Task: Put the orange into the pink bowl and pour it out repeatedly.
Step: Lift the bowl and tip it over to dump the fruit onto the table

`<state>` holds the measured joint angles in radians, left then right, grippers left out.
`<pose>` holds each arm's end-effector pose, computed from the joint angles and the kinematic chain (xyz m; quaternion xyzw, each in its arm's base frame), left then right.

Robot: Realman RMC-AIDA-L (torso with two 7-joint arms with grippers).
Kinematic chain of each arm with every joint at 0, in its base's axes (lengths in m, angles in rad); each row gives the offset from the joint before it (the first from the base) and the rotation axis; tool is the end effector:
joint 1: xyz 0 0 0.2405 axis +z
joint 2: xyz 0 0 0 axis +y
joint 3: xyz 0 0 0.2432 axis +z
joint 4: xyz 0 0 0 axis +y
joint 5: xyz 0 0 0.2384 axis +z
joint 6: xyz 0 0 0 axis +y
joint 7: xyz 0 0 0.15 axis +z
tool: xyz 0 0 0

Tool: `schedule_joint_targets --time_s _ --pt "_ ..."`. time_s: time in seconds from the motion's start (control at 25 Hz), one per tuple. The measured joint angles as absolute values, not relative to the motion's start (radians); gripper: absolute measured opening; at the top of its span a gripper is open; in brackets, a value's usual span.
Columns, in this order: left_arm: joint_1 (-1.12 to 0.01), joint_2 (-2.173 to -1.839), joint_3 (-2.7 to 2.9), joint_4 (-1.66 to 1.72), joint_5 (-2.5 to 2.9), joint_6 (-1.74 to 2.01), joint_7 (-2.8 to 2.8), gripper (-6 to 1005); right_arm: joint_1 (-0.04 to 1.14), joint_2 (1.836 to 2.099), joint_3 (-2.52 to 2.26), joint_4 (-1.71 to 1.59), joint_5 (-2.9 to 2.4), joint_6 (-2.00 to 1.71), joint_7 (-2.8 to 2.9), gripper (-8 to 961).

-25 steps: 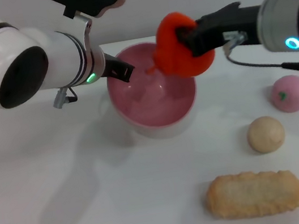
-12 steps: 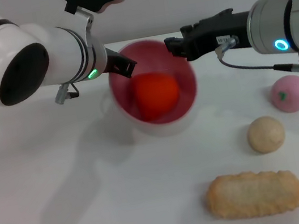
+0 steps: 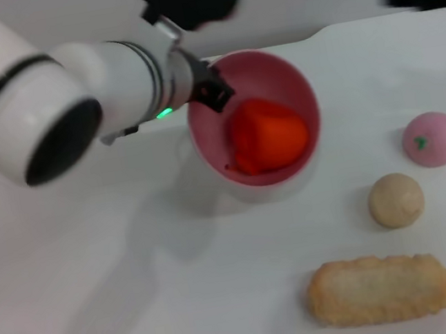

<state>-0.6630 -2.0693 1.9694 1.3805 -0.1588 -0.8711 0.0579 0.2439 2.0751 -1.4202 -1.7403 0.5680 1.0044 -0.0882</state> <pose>-0.0679 0.4036 -0.0788 -0.9064 -0.1314 0.0726 0.3948 0.1603 0.3890 0.0829 -0.7725 0.4524 0.1312 0.4259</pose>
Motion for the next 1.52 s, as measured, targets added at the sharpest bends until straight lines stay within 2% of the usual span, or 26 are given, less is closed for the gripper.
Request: schedule_joint_targets --time_s 0.24,0.48,0.76,1.52 --pt "-0.658 -2.072 2.119 1.44 -0.001 -0.788 0.09 47 0.152 2.075 -1.257 -1.713 0.571 1.022 -0.098 559" --pt "-0.634 -2.077 2.261 1.427 0.243 -0.56 0.099 47 0.137 2.075 -1.243 -1.674 0.572 1.038 -0.118 558" --pt "-0.549 -2.077 2.294 1.368 0.514 -0.298 0.095 47 0.146 2.074 -1.251 -1.645 0.572 1.049 -0.128 558" --pt "-0.526 -2.077 2.402 1.325 0.97 -0.308 0.105 47 0.158 2.074 -1.249 -1.642 0.569 1.06 -0.129 557"
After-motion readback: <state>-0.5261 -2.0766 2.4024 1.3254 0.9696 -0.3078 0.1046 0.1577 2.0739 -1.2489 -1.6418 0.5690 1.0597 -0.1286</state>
